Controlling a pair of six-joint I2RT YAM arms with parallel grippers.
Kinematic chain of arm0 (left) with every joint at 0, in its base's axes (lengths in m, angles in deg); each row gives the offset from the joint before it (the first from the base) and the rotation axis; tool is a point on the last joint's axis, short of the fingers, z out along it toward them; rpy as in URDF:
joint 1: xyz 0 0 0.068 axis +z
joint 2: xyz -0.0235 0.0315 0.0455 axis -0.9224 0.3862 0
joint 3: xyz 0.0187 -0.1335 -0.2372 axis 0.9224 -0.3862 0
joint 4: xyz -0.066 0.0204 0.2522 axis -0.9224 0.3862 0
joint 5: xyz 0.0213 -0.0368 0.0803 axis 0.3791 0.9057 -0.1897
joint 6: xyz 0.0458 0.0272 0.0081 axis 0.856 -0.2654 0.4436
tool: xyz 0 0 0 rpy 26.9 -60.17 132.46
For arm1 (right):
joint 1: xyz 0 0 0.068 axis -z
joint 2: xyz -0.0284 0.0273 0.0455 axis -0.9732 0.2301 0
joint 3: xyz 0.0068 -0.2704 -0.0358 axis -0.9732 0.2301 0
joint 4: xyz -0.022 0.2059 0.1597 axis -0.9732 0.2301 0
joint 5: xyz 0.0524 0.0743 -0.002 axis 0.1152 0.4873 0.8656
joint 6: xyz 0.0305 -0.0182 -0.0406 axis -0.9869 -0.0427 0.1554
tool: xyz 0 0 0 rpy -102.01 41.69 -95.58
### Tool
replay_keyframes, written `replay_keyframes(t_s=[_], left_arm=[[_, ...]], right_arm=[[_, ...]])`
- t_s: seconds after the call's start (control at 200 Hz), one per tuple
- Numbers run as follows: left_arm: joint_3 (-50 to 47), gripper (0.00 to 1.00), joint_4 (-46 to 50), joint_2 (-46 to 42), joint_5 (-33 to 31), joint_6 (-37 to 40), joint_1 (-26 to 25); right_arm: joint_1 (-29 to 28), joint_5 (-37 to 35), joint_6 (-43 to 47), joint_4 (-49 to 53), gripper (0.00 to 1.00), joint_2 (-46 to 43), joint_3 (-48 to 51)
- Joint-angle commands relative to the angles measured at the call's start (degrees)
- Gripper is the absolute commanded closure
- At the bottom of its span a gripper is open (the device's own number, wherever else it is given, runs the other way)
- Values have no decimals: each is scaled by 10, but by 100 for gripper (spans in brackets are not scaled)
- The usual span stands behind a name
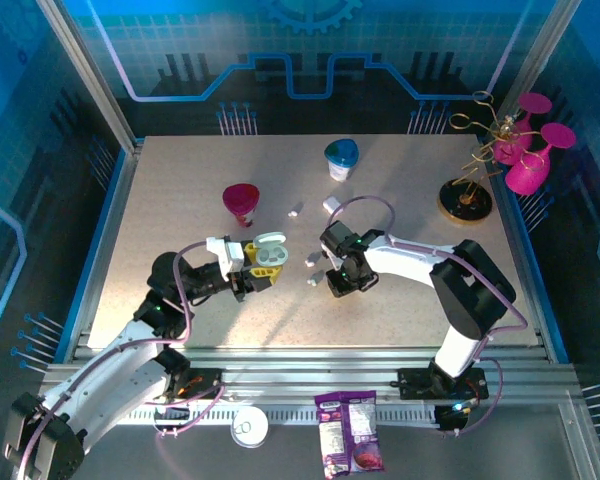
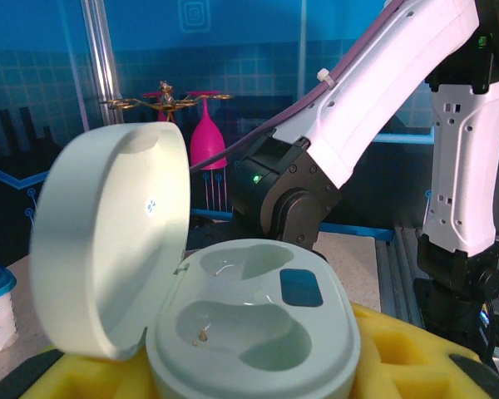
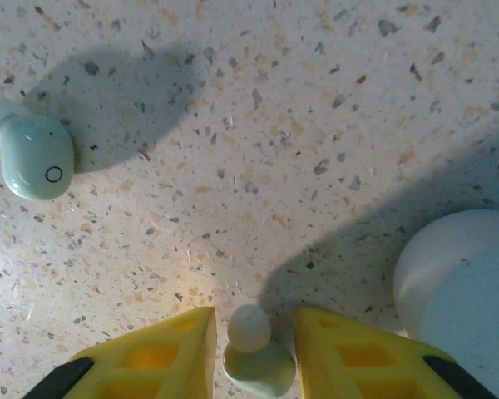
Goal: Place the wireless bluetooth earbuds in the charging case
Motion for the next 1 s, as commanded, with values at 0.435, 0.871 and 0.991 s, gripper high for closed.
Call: replay_keyframes(t_s=[0.435, 0.871, 0.991], left_arm=[[23, 74, -16, 12, 9, 14, -2], [20, 74, -15, 13, 8, 10, -5], [19, 74, -12, 11, 7, 11, -5]], right_arm=[[2, 47, -152, -97, 55, -177, 144], [26, 115, -197, -197, 57, -148, 196], [36, 113, -188, -197, 58, -141, 190]])
